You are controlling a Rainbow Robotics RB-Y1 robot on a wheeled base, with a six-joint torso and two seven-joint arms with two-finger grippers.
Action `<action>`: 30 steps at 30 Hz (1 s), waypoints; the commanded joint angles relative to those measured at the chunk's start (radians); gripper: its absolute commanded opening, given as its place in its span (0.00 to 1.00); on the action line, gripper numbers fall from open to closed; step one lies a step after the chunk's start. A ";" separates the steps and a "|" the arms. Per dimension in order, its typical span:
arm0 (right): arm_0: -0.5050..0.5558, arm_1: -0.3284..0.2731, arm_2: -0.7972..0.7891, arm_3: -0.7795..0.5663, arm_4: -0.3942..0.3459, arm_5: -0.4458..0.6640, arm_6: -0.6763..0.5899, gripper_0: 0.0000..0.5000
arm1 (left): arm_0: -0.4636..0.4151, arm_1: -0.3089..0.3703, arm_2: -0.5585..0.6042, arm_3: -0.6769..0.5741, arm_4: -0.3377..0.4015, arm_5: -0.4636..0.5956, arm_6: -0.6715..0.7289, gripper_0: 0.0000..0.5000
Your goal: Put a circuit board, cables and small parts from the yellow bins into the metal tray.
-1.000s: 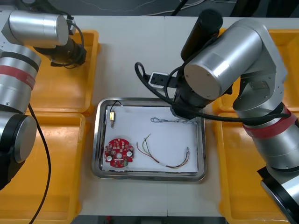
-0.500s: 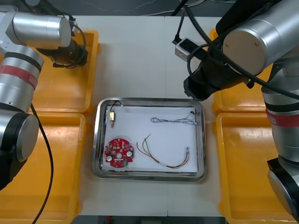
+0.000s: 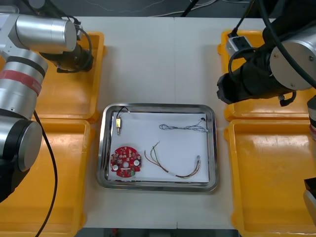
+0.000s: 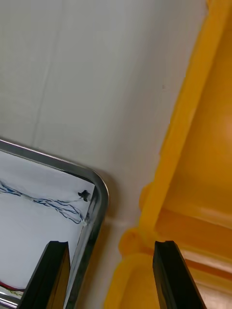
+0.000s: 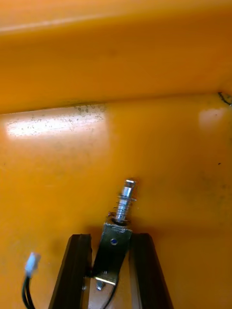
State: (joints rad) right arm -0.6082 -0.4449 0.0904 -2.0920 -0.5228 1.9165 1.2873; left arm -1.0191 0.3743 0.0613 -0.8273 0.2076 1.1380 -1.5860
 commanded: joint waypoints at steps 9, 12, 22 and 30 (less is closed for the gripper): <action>0.127 -0.075 -0.187 -0.105 -0.049 0.003 -0.128 1.00 | -0.050 -0.011 0.014 -0.007 -0.008 0.011 -0.140 0.00; 0.156 -0.089 -0.221 -0.112 -0.060 0.003 -0.134 1.00 | -0.049 -0.005 0.023 -0.039 -0.004 0.054 -0.141 0.00; 0.297 -0.124 -0.328 -0.183 -0.086 0.003 -0.154 1.00 | 0.001 0.043 0.038 -0.245 0.030 0.289 -0.146 0.00; 0.392 -0.141 -0.380 -0.229 -0.108 0.003 -0.155 1.00 | 0.086 0.103 0.052 -0.484 0.138 0.531 -0.140 0.00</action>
State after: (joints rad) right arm -0.2551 -0.5435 -0.2564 -2.2813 -0.6181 1.9167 1.1720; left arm -0.9652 0.4154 0.0840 -1.2132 0.3171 1.6151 -1.5862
